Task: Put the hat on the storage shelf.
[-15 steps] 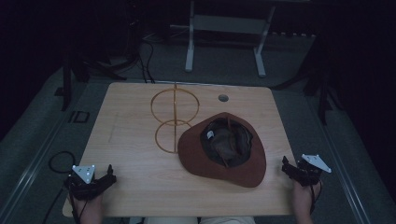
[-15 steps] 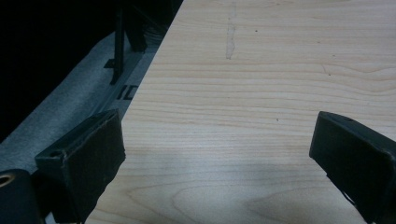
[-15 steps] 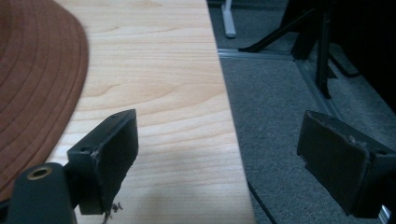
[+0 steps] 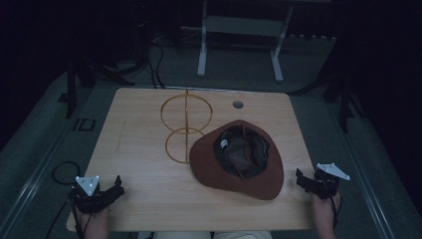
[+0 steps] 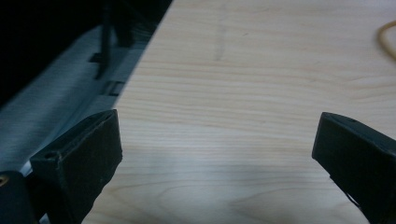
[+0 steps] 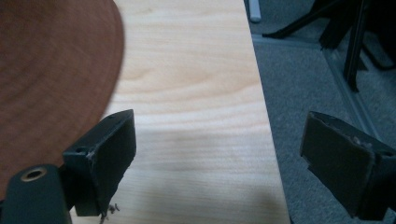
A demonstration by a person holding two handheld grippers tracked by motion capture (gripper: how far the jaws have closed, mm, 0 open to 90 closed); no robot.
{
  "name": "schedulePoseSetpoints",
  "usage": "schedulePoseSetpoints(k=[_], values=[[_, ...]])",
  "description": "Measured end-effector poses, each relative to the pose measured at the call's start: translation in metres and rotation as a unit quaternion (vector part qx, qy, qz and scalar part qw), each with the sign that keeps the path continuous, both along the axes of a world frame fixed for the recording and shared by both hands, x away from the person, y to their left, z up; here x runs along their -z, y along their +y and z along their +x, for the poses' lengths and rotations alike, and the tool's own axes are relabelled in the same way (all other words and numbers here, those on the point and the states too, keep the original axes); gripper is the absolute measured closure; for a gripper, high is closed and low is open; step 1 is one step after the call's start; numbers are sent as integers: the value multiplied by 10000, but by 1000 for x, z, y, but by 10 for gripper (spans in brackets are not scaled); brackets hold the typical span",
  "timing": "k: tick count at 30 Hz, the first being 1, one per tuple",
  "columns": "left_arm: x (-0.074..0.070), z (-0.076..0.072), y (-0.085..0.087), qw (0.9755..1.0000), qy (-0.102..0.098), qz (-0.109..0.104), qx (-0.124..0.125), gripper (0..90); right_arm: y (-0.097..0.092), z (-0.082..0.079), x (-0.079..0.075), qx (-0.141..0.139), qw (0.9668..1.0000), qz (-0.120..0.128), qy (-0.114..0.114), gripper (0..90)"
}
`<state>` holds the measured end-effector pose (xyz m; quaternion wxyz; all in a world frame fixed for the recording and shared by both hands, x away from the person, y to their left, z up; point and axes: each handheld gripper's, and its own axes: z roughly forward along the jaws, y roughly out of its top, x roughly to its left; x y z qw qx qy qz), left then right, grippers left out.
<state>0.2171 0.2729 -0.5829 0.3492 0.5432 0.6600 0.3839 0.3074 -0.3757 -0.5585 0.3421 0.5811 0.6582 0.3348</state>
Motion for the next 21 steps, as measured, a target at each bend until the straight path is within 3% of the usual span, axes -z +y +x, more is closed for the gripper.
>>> schedulePoseSetpoints(k=[1, 3, 5, 8, 13, 16, 21], values=[[-1, 0, -1, 10000, 1, -16, 32, 22, 2, -2, -5, -34, 10000, 21, -28, 115], [-1, 0, -3, 9999, -60, 36, 153, 22, 5, -2, -12, -235, 9993, 199, 231, 132], [-1, 0, -6, 9996, -107, 132, 208, 22, 8, -3, -20, -484, 9974, 436, 322, 140], [-1, 0, -8, 9993, -88, 206, 284, 22, 18, -3, -32, -608, 9977, 152, 263, 140], [0, 0, -11, 9992, -43, 147, 363, 22, 33, 1, -52, -981, 9944, 355, 160, 134], [0, 0, -12, 9991, -22, 252, 351, 22, 41, 5, -62, -1107, 9931, 379, 120, 131], [2, 2, -13, 9987, 159, 139, 456, 22, 55, 10, -81, -1263, 9915, 301, -70, 132]])
